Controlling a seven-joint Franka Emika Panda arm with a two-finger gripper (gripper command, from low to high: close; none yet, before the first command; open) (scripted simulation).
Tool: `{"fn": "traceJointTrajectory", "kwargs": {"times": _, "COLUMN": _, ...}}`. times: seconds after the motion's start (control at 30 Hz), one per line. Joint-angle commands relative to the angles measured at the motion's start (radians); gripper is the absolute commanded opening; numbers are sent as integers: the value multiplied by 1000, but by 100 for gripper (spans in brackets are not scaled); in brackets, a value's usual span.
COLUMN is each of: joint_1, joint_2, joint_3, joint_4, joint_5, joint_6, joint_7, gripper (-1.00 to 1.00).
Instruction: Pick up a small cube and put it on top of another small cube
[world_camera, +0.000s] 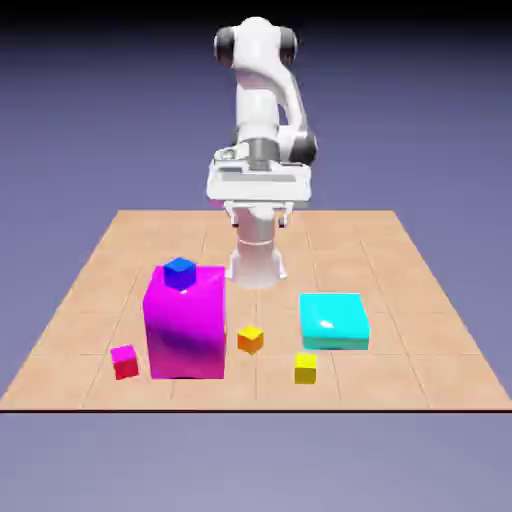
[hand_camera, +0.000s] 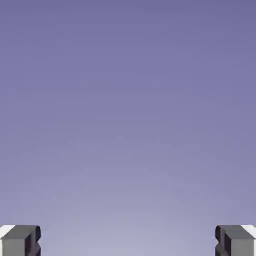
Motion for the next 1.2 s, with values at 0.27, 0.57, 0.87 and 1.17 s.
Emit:
{"fn": "traceJointTrajectory", "kwargs": {"times": 0.27, "joint_1": -16, "joint_2": 326, "joint_3": 86, "joint_4": 118, "joint_5": -227, "joint_6": -354, "joint_7": -91, "gripper": 0}}
{"fn": "traceJointTrajectory", "kwargs": {"times": 0.57, "joint_1": -31, "joint_2": 652, "joint_3": 172, "joint_4": 235, "joint_5": -453, "joint_6": -708, "joint_7": -183, "gripper": 0}}
{"fn": "traceJointTrajectory", "kwargs": {"times": 0.87, "joint_1": -47, "joint_2": 911, "joint_3": 133, "joint_4": 257, "joint_5": -675, "joint_6": -687, "joint_7": -115, "gripper": 0}}
{"fn": "traceJointTrajectory", "kwargs": {"times": 1.17, "joint_1": -3, "joint_2": 756, "joint_3": 206, "joint_4": 337, "joint_5": -499, "joint_6": -821, "joint_7": -181, "gripper": -100}}
